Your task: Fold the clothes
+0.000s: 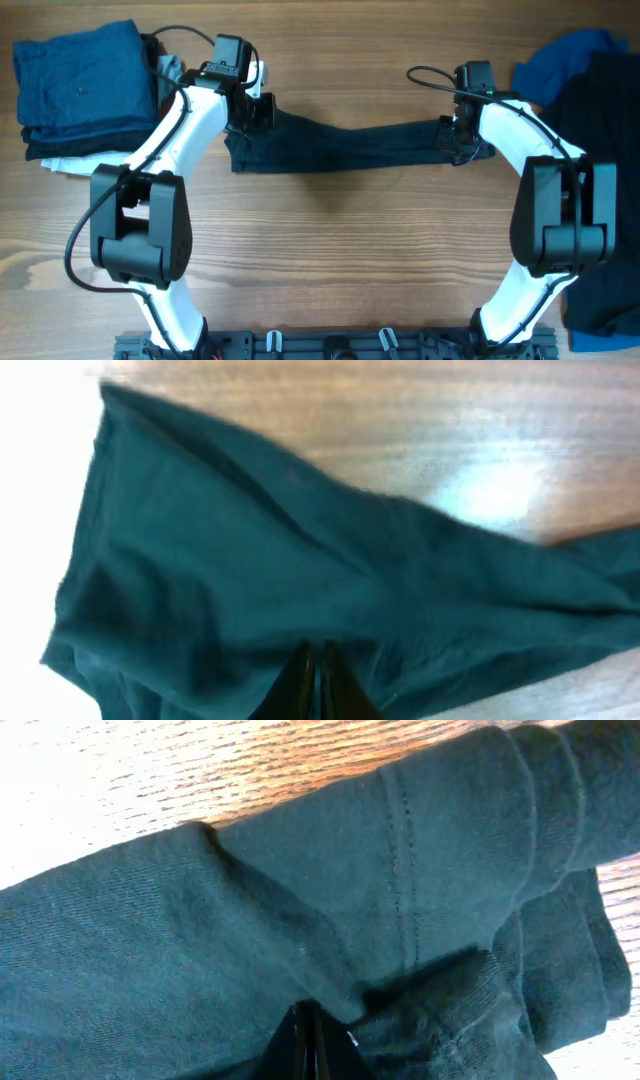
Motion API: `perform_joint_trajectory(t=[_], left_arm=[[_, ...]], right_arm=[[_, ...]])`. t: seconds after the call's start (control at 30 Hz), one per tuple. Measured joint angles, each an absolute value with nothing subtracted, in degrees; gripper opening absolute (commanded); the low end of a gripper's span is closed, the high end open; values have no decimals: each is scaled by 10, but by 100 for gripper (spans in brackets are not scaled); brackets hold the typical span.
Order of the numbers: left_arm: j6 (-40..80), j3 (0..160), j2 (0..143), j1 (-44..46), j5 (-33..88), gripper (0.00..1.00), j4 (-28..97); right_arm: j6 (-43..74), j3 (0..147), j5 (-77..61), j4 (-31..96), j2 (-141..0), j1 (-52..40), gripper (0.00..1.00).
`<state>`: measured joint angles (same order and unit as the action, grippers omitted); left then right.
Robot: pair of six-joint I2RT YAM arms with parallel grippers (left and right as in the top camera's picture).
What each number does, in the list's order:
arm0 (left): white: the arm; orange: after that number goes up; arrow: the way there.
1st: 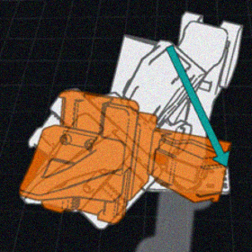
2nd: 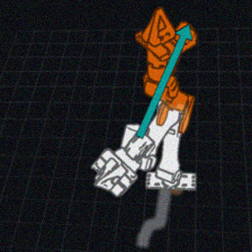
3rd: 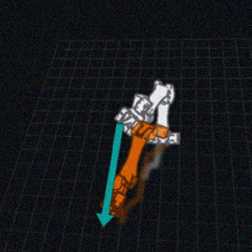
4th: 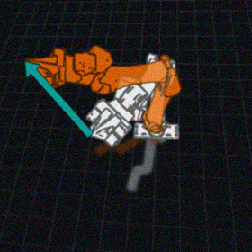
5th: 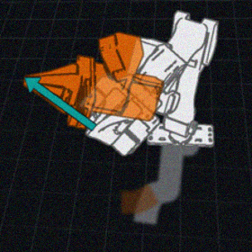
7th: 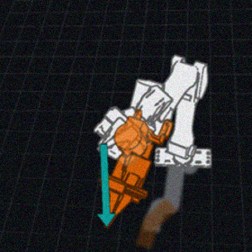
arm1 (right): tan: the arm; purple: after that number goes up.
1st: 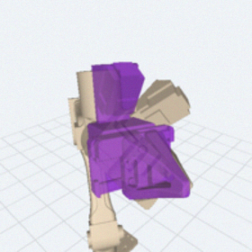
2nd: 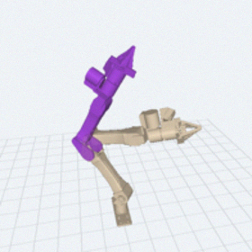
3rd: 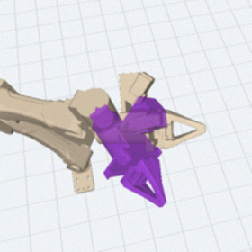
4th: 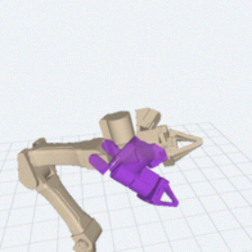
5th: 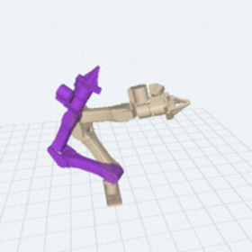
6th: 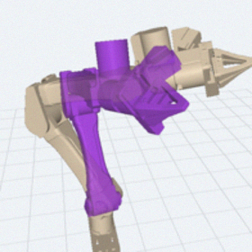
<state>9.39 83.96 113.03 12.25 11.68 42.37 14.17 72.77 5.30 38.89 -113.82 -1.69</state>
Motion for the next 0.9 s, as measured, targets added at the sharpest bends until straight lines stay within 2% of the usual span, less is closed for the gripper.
perform_joint_trajectory(t=[0.13,0.17,0.27,0.3,0.33,0.43,0.7,0.73,0.83,0.9], left_arm=[[106,839,1130,128,71,4,462],[114,839,1130,126,58,13,458],[133,837,1124,110,39,54,415],[133,837,1120,105,34,57,399],[127,837,1114,99,29,56,387],[103,837,1114,93,27,40,383],[88,837,1167,74,29,41,383],[88,837,1172,73,29,36,383],[85,837,1174,73,29,4,382],[79,837,1174,73,29,4,390]], right_arm=[[142,726,52,387,-1138,-17,4],[142,726,51,387,-1138,-17,4],[142,726,49,385,-1137,-16,4],[142,725,46,385,-1137,-15,4],[142,725,44,384,-1137,-14,4],[142,724,40,383,-1137,-13,4],[140,724,40,383,-1137,-13,4],[140,724,40,383,-1137,-13,4],[140,724,40,383,-1137,-13,4],[140,724,40,383,-1137,-13,4]])
